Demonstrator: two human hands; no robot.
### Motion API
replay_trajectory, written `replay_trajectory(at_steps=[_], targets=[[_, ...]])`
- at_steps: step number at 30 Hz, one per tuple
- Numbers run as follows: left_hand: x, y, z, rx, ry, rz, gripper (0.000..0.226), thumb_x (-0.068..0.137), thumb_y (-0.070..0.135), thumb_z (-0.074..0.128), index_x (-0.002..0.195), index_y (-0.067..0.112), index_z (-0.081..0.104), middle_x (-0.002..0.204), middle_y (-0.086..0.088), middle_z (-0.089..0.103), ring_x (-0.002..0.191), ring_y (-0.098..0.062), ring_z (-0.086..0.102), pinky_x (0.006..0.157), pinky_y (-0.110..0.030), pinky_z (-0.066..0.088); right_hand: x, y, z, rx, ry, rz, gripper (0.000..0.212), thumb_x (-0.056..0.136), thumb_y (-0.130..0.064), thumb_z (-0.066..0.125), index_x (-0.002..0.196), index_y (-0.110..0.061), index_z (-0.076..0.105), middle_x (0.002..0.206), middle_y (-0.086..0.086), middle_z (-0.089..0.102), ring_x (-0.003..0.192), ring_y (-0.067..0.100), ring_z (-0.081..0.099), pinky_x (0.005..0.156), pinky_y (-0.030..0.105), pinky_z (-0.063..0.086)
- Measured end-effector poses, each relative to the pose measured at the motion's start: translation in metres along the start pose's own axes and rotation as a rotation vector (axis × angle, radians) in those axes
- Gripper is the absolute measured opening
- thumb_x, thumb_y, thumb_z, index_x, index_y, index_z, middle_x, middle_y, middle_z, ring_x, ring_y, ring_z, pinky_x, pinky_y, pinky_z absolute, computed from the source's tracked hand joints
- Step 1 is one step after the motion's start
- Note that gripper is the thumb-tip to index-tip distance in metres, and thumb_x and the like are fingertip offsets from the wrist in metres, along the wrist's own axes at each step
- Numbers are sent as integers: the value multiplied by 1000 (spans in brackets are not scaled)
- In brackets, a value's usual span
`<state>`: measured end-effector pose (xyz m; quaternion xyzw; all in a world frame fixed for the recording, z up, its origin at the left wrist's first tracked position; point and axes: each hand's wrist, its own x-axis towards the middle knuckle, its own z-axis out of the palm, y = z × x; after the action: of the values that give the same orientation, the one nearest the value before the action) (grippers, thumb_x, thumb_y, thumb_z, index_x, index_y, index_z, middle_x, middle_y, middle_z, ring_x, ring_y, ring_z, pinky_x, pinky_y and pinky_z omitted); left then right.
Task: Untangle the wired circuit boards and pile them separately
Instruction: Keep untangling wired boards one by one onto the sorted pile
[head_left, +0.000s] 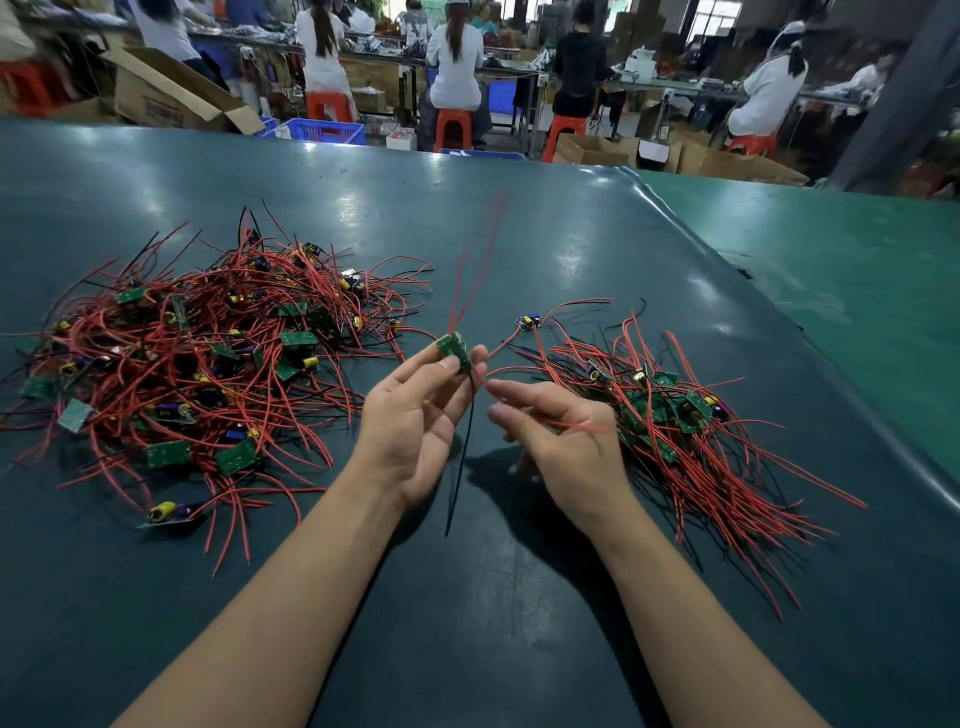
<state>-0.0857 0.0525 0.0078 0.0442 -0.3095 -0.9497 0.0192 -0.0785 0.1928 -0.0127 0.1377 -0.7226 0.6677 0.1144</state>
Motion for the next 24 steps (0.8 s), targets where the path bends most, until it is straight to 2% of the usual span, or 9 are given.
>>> replay_trajectory(at_steps=[2, 4, 7, 9, 11, 13, 17, 22, 24], targets=[[0, 4, 0, -44, 8, -23, 15, 92, -9, 48, 99, -4, 60, 96, -23, 67, 79, -22, 73, 70, -23, 59, -3, 3, 2, -165, -106, -129, 42, 82, 16, 65, 111, -13, 72, 95, 3, 69, 88, 11, 65, 72, 19, 54], [0, 5, -1, -57, 3, -39, 12, 94, -4, 49, 99, 0, 59, 97, -20, 66, 82, -21, 73, 72, -25, 59, -4, 4, 1, -278, -172, -179, 52, 78, 27, 51, 112, -6, 72, 102, 6, 66, 96, 9, 62, 83, 19, 52], [0, 5, -1, -10, -13, -71, 10, 96, 2, 50, 99, 3, 59, 88, -13, 72, 79, -18, 74, 65, -25, 59, -3, 0, 0, -216, -76, -86, 39, 84, 20, 53, 96, -7, 77, 93, -1, 67, 80, 8, 63, 69, 19, 53], [0, 4, -1, 50, -15, -85, 10, 93, 3, 55, 100, 3, 62, 84, -11, 74, 76, -15, 74, 59, -20, 57, -1, -3, -1, -46, 52, 58, 22, 91, 0, 64, 93, -18, 76, 77, -6, 68, 62, 7, 59, 50, 21, 50], [-3, 1, -1, 170, -40, -110, 15, 87, 3, 61, 101, 1, 65, 86, -14, 75, 75, -16, 74, 60, -19, 56, 1, -5, -5, 154, 115, 170, 9, 91, -17, 67, 91, -22, 75, 66, -3, 63, 51, 11, 52, 39, 22, 42], [-6, -3, -2, 329, -97, -159, 21, 81, 7, 67, 100, 1, 66, 89, -16, 75, 76, -18, 74, 62, -21, 57, 2, -6, -8, 221, 118, 182, 14, 86, -30, 67, 86, -20, 77, 61, 2, 59, 48, 15, 46, 38, 20, 38], [-10, -6, -4, 521, -190, -223, 20, 68, 18, 74, 86, 8, 73, 87, -18, 75, 70, -21, 73, 59, -23, 57, 4, -4, -8, 221, 158, 220, 13, 88, -22, 70, 81, -17, 79, 53, 4, 48, 43, 14, 35, 38, 19, 28], [-12, -4, -3, 595, -257, -237, 4, 68, 17, 74, 69, 14, 75, 78, -16, 73, 64, -21, 71, 58, -24, 57, 6, -6, -11, 408, 134, 334, 14, 69, -27, 78, 73, -13, 77, 63, 11, 50, 53, 19, 41, 53, 28, 31], [-12, -5, -2, 594, -281, -240, 3, 68, 14, 73, 65, 14, 74, 72, -13, 72, 61, -20, 70, 59, -24, 56, 6, -7, -9, 409, 139, 341, 12, 80, -19, 74, 69, -14, 76, 53, 3, 48, 47, 16, 39, 54, 28, 30]])
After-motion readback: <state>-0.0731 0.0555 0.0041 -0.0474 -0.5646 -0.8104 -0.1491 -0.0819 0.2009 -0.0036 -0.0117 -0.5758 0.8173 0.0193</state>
